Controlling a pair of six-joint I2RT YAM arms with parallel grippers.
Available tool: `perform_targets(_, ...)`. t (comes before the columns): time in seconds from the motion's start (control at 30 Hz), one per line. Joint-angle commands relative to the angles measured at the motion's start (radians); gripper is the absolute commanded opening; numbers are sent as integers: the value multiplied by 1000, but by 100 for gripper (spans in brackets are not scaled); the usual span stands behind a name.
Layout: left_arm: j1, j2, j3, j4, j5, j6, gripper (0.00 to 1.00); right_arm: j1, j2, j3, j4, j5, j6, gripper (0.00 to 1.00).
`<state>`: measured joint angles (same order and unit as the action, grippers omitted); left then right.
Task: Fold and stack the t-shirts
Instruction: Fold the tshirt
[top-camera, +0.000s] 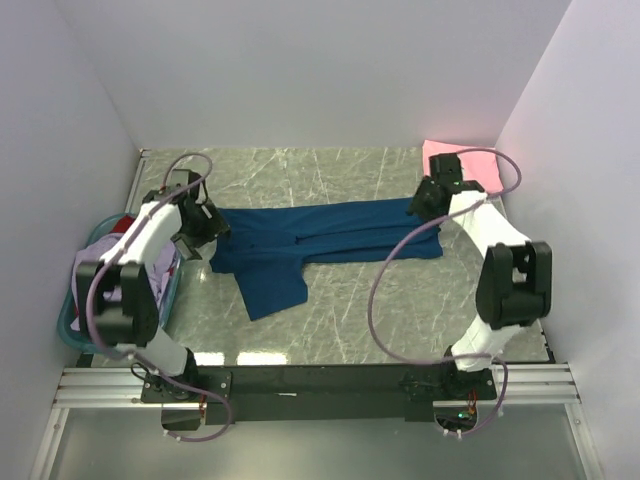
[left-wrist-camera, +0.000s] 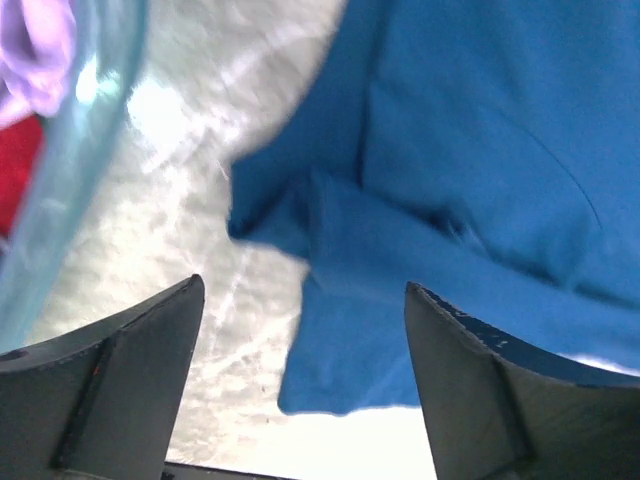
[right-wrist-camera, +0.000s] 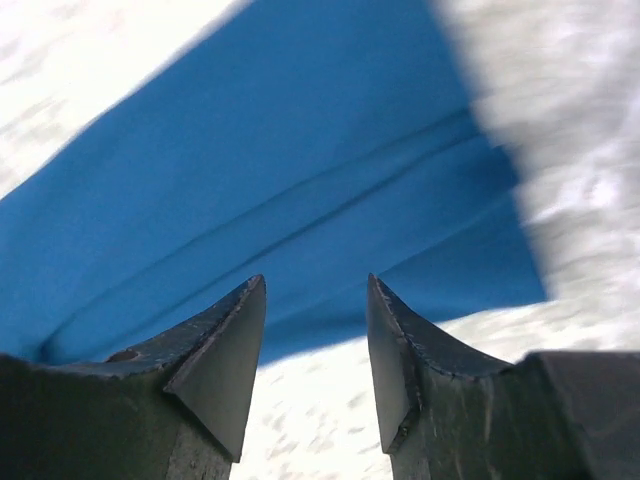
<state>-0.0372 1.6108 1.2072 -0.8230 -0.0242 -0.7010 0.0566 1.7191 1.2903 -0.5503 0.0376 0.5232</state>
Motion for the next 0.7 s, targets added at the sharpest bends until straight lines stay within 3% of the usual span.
perform_targets(0.0,-59,-129,-82,-4,-13,-26,87,113,-130,-54,33,-51,-25,52)
perform_targets(0.1,-142,-199,-184,7,9,-58,90,185,-190,-142,96,-192,-2,52)
perform_targets(0.33,-289,-252,-373,90,72,-138,74,455,-164,-290,298,-381,139,49)
perform_targets(0.67,-355,-178,-425,147,121,-155,69,657,65,-212,342,-400,190,48)
